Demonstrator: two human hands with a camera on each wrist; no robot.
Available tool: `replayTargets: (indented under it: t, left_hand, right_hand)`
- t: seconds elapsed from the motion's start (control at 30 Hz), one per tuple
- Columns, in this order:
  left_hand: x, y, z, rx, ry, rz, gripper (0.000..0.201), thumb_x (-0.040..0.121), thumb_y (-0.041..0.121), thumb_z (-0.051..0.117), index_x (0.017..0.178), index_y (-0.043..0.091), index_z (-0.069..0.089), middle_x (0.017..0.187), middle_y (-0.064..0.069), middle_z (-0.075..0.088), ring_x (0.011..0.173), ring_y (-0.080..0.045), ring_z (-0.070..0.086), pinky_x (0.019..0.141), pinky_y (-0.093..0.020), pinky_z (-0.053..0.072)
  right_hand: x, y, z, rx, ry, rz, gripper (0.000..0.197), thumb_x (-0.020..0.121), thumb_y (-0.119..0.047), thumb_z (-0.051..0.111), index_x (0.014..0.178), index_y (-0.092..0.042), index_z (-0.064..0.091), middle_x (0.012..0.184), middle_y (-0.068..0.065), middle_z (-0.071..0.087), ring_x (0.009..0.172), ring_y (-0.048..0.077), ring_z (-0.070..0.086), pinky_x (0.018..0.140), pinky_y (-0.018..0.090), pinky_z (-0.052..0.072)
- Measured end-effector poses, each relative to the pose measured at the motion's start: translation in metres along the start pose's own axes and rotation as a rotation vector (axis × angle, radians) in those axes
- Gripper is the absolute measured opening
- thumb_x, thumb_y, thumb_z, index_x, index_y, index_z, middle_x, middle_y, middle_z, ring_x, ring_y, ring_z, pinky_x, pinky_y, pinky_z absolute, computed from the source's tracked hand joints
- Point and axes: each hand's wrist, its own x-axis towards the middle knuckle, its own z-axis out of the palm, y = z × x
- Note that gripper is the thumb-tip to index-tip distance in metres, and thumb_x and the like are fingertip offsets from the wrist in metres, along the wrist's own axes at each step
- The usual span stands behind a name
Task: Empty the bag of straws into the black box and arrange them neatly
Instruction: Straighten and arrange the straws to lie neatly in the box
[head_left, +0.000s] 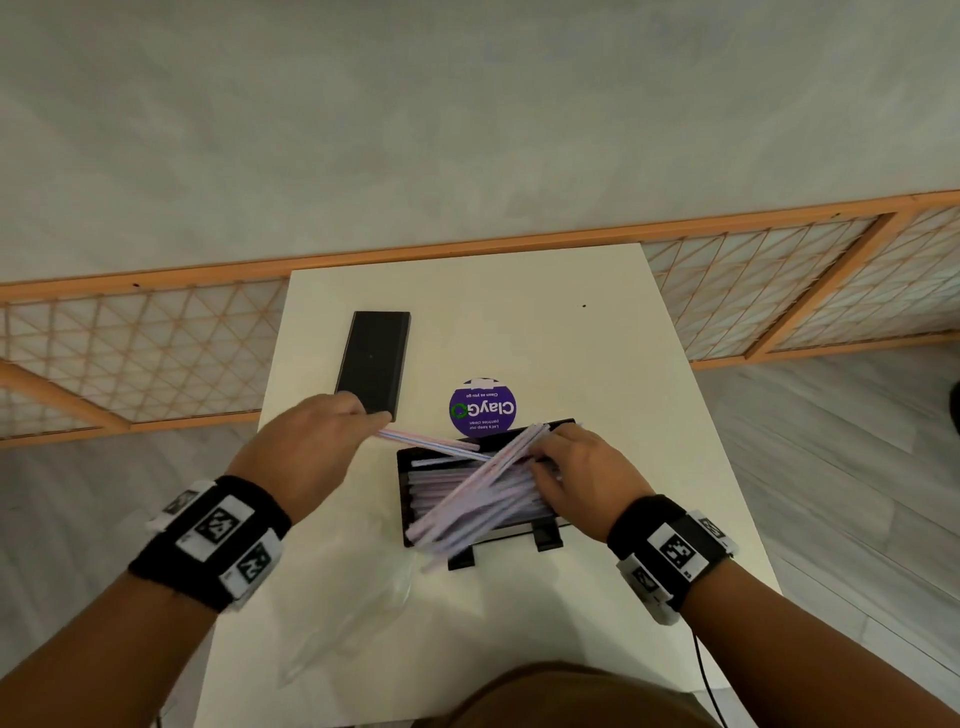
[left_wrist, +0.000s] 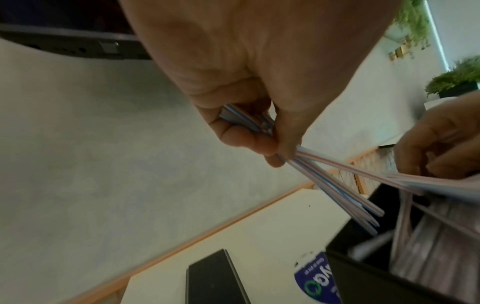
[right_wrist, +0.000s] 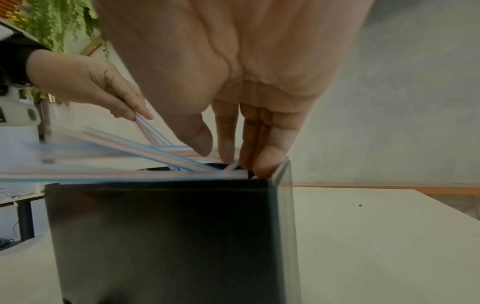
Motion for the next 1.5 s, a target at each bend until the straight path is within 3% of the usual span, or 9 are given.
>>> replayTargets:
  t: [0.3,0.4,0.5,0.73,0.93,1.07,1.23,1.37,1.5]
  left_hand:
    - [-0.020,-0.016,-0.031,0.034,0.106,0.013,0.061,0.077,-0.013,0.068,0.132,0.014,0.067,0.097,-0.006,0.065,0.079,-0.026,0.061,0.060,-0.037,0.053]
    - [-0.020,-0.007,-0.025,-0.071,0.174,-0.006,0.053,0.083,-0.009,0.070,0.131,0.013,0.069,0.094,-0.005,0.064,0.076,-0.026,0.061,0.061,-0.036,0.054]
    - [-0.016,0.013,-0.020,-0.317,0.251,-0.049,0.034,0.096,0.009,0.067,0.129,0.017,0.070,0.092,0.001,0.064,0.075,-0.016,0.058,0.065,-0.023,0.046]
    - [-0.007,0.074,0.051,-0.540,0.038,-0.218,0.030,0.101,0.025,0.060,0.130,0.027,0.069,0.103,0.004,0.068,0.096,-0.017,0.063,0.083,-0.025,0.044]
    - [0.001,0.106,0.085,-0.308,-0.019,-0.262,0.025,0.102,0.029,0.050,0.113,0.026,0.072,0.102,0.002,0.069,0.090,-0.023,0.065,0.077,-0.035,0.053]
    - [0.010,0.110,0.094,-0.206,-0.010,-0.246,0.018,0.097,0.028,0.056,0.107,0.029,0.071,0.097,0.003,0.068,0.084,-0.025,0.064,0.073,-0.036,0.046]
    - [0.016,0.109,0.085,-0.264,0.001,-0.245,0.033,0.095,0.038,0.063,0.126,0.025,0.067,0.109,0.000,0.063,0.094,-0.023,0.059,0.083,-0.039,0.048]
    - [-0.008,0.118,0.051,-0.439,0.224,-0.247,0.010,0.097,0.033,0.063,0.096,0.023,0.063,0.091,0.006,0.056,0.081,-0.014,0.052,0.070,-0.031,0.046]
    - [-0.045,0.132,0.054,-0.639,-0.028,-0.124,0.025,0.102,0.041,0.053,0.080,0.030,0.053,0.075,0.013,0.048,0.070,-0.008,0.047,0.060,-0.024,0.040]
  right_hand:
    - [-0.008,-0.004,-0.014,-0.022,0.227,-0.082,0.011,0.093,-0.021,0.057,0.098,-0.016,0.065,0.095,0.002,0.059,0.079,0.024,0.059,0.064,0.040,0.054]
    - [-0.013,-0.010,-0.012,-0.017,0.225,-0.135,0.012,0.093,-0.020,0.059,0.103,-0.019,0.065,0.102,-0.001,0.059,0.084,0.021,0.060,0.067,0.037,0.054]
    - [-0.017,-0.010,-0.015,0.040,0.261,-0.127,0.013,0.094,-0.017,0.059,0.105,-0.021,0.065,0.102,-0.004,0.058,0.081,0.018,0.059,0.067,0.035,0.054]
    - [-0.029,0.007,-0.021,0.073,0.283,-0.040,0.007,0.093,-0.020,0.058,0.099,-0.022,0.062,0.099,-0.004,0.058,0.076,0.019,0.061,0.063,0.037,0.055]
    - [-0.052,0.029,-0.025,0.084,0.313,0.070,0.009,0.088,-0.019,0.059,0.092,-0.027,0.058,0.086,-0.013,0.055,0.070,0.009,0.057,0.060,0.030,0.051]
    - [-0.072,0.047,-0.020,0.041,0.195,0.083,0.010,0.088,-0.019,0.060,0.093,-0.029,0.059,0.084,-0.016,0.057,0.067,0.009,0.057,0.059,0.031,0.051]
    - [-0.092,0.066,0.003,-0.051,-0.111,0.026,0.012,0.092,-0.030,0.059,0.103,-0.033,0.062,0.098,-0.016,0.058,0.073,0.005,0.059,0.068,0.033,0.056]
    - [-0.103,0.066,0.035,-0.203,-0.485,-0.013,0.039,0.097,-0.041,0.055,0.135,-0.034,0.055,0.130,-0.009,0.050,0.103,0.016,0.063,0.089,0.033,0.056]
    - [-0.103,0.055,0.066,-0.334,-0.634,-0.024,0.070,0.087,-0.074,0.051,0.137,-0.024,0.050,0.129,0.001,0.050,0.105,0.025,0.062,0.087,0.040,0.056]
